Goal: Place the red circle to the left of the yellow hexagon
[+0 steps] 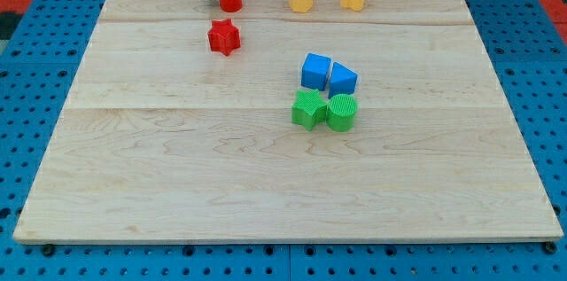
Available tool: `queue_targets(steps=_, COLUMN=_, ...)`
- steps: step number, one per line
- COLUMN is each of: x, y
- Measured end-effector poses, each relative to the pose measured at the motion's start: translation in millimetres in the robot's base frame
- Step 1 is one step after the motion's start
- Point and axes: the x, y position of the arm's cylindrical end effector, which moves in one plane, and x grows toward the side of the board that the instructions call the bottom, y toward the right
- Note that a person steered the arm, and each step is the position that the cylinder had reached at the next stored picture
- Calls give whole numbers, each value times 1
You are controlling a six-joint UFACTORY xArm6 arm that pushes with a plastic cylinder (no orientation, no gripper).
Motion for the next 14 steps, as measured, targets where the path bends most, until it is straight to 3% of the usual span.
queue_targets(steps=5, x=0, y=25)
queue_targets(steps=6, x=0, y=10)
queue_targets(steps=7, x=4, y=-55)
queue_targets(steps=8, x=24, y=-47)
queue_targets(steps=10, x=37, y=31)
queue_targets(steps=14, x=37, y=49)
